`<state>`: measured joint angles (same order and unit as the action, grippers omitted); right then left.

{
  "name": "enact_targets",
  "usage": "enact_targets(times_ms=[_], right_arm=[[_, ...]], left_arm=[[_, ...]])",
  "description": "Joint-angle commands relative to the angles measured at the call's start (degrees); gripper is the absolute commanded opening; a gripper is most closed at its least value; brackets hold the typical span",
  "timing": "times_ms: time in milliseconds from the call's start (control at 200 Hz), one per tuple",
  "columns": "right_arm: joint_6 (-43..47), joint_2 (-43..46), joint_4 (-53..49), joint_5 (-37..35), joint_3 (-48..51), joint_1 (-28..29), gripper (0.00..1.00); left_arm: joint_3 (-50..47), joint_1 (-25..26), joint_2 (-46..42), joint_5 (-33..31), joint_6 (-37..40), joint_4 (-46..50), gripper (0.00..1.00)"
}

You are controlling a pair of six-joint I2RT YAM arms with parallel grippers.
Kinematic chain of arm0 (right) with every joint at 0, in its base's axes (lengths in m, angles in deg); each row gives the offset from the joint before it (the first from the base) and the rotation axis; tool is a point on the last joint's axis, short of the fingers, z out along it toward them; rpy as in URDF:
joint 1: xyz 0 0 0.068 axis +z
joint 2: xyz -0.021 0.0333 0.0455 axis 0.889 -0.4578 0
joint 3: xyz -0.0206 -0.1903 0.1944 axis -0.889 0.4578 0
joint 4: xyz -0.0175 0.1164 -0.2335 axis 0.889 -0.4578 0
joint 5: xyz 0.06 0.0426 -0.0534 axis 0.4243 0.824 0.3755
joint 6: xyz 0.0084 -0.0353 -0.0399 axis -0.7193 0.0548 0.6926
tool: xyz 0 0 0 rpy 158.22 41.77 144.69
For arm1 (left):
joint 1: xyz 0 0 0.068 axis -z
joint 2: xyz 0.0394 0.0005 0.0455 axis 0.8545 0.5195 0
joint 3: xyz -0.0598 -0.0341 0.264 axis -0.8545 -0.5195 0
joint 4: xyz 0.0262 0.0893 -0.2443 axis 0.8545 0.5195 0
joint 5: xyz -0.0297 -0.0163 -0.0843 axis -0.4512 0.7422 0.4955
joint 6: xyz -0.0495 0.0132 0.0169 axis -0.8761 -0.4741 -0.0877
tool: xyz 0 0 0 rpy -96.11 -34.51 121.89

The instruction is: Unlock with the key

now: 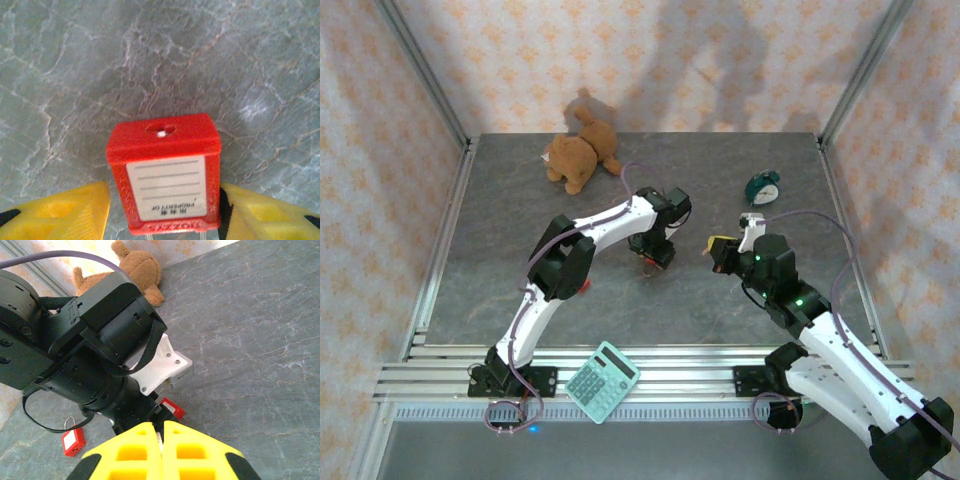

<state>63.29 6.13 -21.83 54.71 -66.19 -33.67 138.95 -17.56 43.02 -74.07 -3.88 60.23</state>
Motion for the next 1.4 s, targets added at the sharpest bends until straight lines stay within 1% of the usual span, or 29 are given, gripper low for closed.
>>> enact_targets(times_ms=[0,210,335,430,516,586,701,796,901,1026,1101,1156,1231,1296,1336,1396], right_arm=[[0.76,0.83,1.03,-0.36,0.44,0.23,0.06],[0.77,0.85,0.88,-0.31,0.41,0.19,0.05],[0.89,0.80,0.81,-0.07,0.35,0.19,0.05],[0.76,0.76,0.83,-0.02,0.35,0.19,0.05],[0.76,0.65,0.61,0.04,0.11,0.19,0.05],[0.73,0.65,0.34,-0.03,0.00,0.21,0.05],[0.55,0.58,0.01,-0.05,-0.27,0.19,0.05],[-0.23,0.50,0.04,0.00,-0.36,0.19,0.06],[-1.91,-0.64,0.10,0.04,-0.72,0.21,0.05],[-6.15,-3.99,2.34,1.25,-0.94,0.40,0.05],[-8.19,-5.78,3.87,1.43,-1.10,0.82,0.05],[-10.02,-5.86,7.02,2.37,-0.10,1.08,0.06],[-12.59,-5.61,10.63,2.03,0.74,1.39,0.06],[-12.64,-6.23,9.93,0.00,-0.21,2.62,0.05],[-12.42,-6.73,9.57,-1.53,-0.73,3.63,0.05],[-12.36,-7.57,9.96,-2.57,-1.10,5.55,0.05]], left_arm=[[2.05,0.03,2.22,0.74,0.04,1.90,0.57],[2.90,-0.13,3.65,-0.87,0.36,2.38,0.53],[2.84,-0.19,4.00,-3.10,0.89,2.90,0.45],[2.04,-0.19,3.67,-4.38,1.31,2.58,0.42],[0.48,-0.23,2.09,-5.28,1.67,1.37,0.41],[-1.26,-0.12,0.20,-4.84,2.23,-0.23,0.40],[-6.25,-0.08,-4.82,-4.27,2.93,-4.55,0.38],[-12.57,0.01,-10.52,-3.27,3.40,-10.86,0.38],[-21.08,0.07,-17.73,-1.90,2.95,-20.05,0.36],[-33.83,0.51,-27.56,0.20,2.95,-35.06,0.34],[-41.47,1.30,-32.82,-0.62,2.71,-43.95,0.33],[-46.90,1.96,-36.41,-0.46,3.22,-50.12,0.34],[-54.16,3.34,-41.23,-1.91,4.01,-58.37,0.34],[-60.40,5.10,-44.80,-3.89,5.14,-65.76,0.34],[-63.74,6.30,-46.70,-6.17,5.83,-70.12,0.34],[-67.27,8.12,-49.10,-8.60,7.51,-74.63,0.34]])
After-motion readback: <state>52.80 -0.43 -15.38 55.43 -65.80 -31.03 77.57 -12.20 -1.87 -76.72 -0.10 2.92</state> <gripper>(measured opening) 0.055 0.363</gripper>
